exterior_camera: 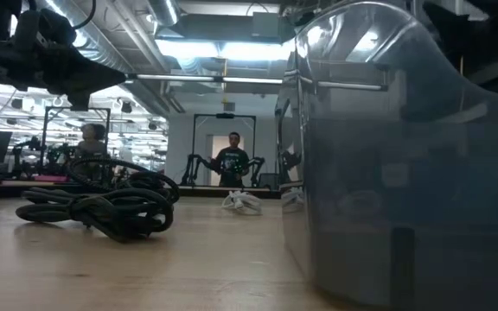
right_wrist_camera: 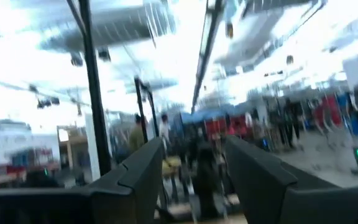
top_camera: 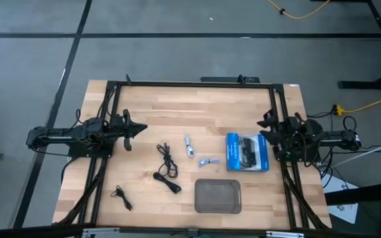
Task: Pick and place USB-C Cables
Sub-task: Put the white charger cable into the black bin
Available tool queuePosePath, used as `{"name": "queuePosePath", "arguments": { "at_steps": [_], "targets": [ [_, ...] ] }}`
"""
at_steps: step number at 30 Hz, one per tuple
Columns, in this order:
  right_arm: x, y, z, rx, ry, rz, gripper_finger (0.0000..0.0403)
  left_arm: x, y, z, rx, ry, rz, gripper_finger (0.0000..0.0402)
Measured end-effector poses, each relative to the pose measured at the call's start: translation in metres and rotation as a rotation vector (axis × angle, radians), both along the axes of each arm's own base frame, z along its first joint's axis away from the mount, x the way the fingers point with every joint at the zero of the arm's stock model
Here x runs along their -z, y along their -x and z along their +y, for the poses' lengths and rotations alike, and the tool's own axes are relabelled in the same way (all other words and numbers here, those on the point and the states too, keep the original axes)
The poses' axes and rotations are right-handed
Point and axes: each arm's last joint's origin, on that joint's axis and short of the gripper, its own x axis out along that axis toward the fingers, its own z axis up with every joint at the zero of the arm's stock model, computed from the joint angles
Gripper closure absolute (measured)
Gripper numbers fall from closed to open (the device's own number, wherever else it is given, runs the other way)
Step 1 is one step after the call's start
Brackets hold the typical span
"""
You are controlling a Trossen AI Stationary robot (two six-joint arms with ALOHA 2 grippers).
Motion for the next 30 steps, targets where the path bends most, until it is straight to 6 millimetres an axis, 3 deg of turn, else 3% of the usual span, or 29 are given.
{"name": "queuePosePath", "arguments": {
  "at_steps": [7, 13, 22, 30],
  "targets": [
    [-0.006, 0.004, 0.003, -0.083, 0.087, -0.073, 0.0222, -0.003, 0.0, 0.0, -0.004, -0.003, -0.033, 0.0401],
    [-0.006, 0.004, 0.003, -0.043, 0.136, -0.08, 0.0222, -0.023, 0.004, -0.003, 0.094, -0.041, -0.236, 0.0401],
    [-0.027, 0.022, 0.002, 0.102, 0.26, -0.375, 0.0222, -0.03, 0.001, -0.004, 0.138, -0.075, -0.299, 0.0401],
    [-0.026, 0.024, 0.011, -0.13, 0.484, -0.439, 0.0222, -0.051, -0.009, -0.006, 0.18, -0.18, -0.319, 0.0401]
  ]
}}
